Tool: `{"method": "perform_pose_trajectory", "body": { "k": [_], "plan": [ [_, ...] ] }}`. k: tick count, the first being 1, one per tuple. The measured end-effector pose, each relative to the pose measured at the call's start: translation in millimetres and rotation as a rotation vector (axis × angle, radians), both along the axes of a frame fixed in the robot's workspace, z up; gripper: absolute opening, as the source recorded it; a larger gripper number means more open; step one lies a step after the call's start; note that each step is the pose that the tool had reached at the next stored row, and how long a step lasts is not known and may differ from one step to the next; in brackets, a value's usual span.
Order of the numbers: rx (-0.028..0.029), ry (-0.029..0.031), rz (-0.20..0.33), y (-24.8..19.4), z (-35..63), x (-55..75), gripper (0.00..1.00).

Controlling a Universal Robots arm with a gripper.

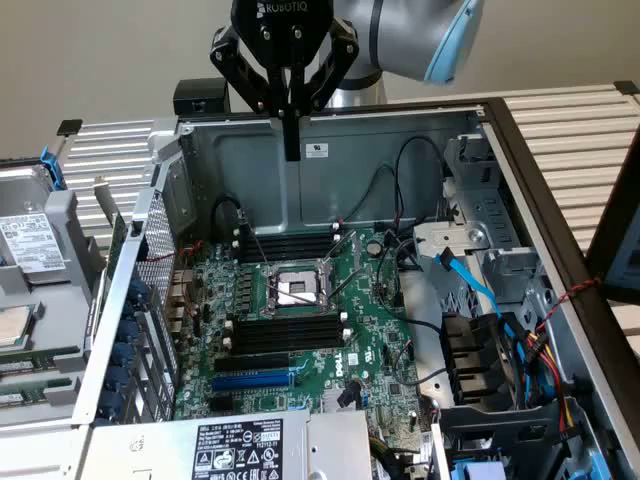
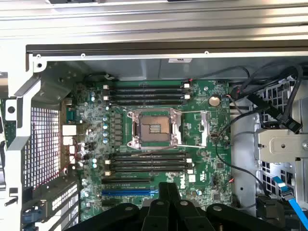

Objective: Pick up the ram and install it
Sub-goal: 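Reach for the ram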

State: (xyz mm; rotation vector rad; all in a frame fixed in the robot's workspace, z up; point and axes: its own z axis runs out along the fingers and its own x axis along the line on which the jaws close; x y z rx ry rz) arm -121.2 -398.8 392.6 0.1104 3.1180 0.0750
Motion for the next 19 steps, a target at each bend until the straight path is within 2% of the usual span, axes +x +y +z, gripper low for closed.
{"method": "perform_pose_trajectory", "body": {
  "k": [15,19],
  "plan": [
    [0.0000,-0.0001,0.000,0.0,0.0,-0.5,0.11],
    [-0.0001,-0.0007,0.000,0.0,-0.1,-16.3,0.11]
  ]
}}
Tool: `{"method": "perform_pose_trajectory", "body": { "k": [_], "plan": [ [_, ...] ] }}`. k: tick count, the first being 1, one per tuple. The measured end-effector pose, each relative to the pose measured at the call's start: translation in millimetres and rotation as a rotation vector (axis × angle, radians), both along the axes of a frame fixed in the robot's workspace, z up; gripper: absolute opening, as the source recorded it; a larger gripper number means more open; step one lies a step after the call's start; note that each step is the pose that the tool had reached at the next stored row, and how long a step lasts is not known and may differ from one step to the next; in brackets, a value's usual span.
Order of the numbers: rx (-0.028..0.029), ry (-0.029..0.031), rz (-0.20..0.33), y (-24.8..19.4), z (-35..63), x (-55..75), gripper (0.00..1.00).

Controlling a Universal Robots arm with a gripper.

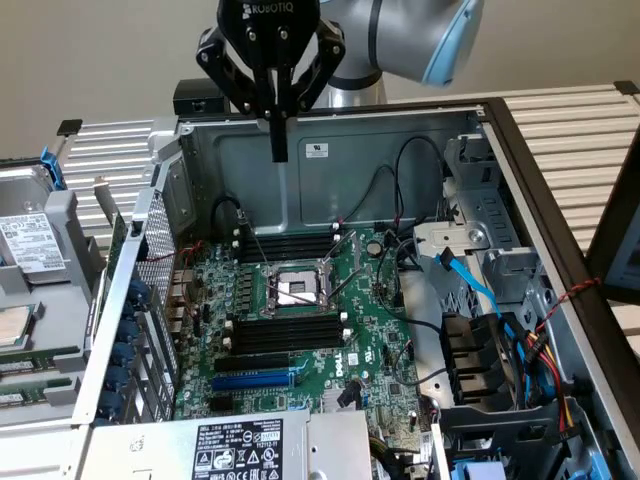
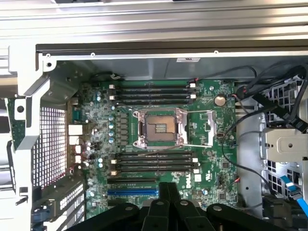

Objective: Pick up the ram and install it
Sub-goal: 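Reach for the ram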

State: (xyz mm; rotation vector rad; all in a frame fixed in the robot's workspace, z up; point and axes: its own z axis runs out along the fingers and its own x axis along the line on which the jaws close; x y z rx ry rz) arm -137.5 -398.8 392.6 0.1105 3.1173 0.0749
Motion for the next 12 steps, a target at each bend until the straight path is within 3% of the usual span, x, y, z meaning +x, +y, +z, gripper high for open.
{"method": "perform_pose_trajectory", "body": {
  "k": [12],
  "plan": [
    [0.0001,0.0012,0.000,0.0,-1.4,-54.3,0.11]
  ]
}}
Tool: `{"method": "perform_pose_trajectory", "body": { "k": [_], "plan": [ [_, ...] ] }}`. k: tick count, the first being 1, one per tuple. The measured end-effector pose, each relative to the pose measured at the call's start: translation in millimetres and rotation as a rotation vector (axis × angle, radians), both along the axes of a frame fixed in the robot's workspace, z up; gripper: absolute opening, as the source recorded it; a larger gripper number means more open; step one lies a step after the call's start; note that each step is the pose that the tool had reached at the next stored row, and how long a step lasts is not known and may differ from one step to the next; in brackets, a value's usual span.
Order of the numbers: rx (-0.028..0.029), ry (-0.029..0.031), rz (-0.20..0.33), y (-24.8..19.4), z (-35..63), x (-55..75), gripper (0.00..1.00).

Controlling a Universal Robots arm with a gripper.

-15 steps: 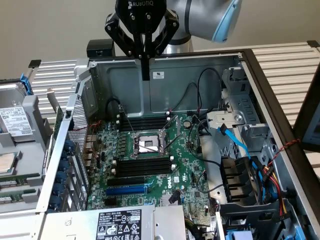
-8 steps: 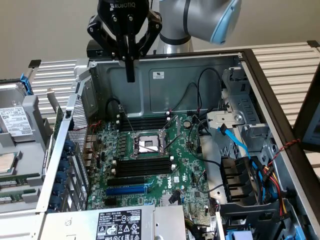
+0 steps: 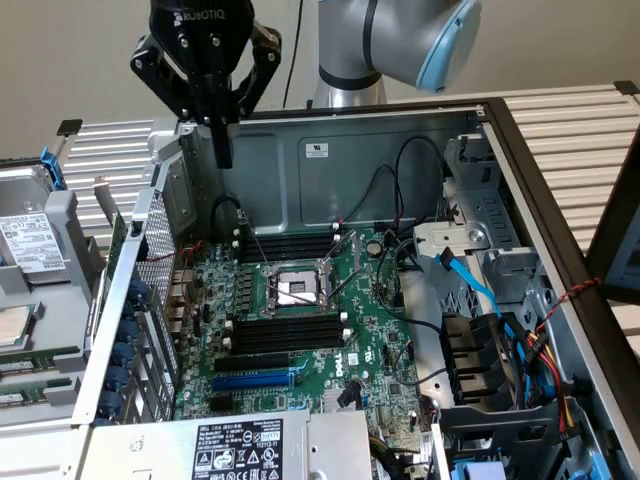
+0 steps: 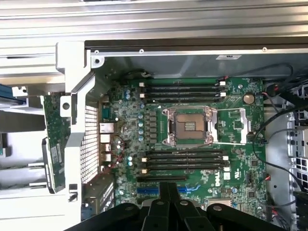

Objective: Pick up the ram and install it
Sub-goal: 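Reach for the ram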

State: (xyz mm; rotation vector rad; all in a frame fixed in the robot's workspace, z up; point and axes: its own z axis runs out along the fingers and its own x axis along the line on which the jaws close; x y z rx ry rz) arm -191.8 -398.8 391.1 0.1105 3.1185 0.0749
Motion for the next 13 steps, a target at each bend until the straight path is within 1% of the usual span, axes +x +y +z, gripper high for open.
{"method": "perform_pose_trajectory", "body": {
  "k": [4,7,10,12,13],
  "plan": [
    [0.0000,0.0019,0.000,0.0,-0.7,-18.1,0.11],
    [0.0000,0.0059,0.000,0.0,-1.4,-31.8,0.11],
    [0.0000,0.0118,0.000,0.0,-1.8,-45.5,0.11],
    [-0.0004,0.0127,0.000,0.0,-1.9,-54.5,0.11],
    [-0.0012,0.0119,0.000,0.0,-1.9,-58.3,0.11]
  ]
}}
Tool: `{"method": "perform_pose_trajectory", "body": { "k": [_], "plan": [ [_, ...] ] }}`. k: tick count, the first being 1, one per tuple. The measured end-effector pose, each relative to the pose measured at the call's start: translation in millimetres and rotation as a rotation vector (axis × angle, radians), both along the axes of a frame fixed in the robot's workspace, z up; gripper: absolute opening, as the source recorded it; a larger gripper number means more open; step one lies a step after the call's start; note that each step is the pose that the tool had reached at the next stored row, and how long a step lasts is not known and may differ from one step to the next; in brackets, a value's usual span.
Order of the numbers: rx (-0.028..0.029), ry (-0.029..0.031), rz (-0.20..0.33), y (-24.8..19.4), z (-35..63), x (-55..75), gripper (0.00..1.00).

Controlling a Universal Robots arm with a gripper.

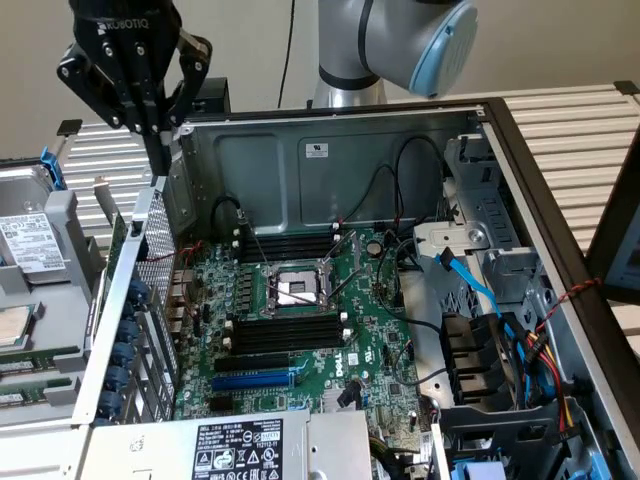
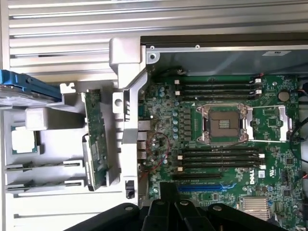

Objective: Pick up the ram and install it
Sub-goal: 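Reach for the ram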

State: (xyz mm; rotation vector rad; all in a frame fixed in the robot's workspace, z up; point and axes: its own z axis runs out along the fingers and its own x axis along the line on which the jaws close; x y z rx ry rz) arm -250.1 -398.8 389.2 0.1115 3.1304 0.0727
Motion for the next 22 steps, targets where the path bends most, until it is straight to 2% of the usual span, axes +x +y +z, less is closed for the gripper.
{"method": "perform_pose_trajectory", "body": {
  "k": [22],
  "plan": [
    [-0.0003,-0.0008,0.000,0.0,-1.5,-99.9,0.11]
  ]
}}
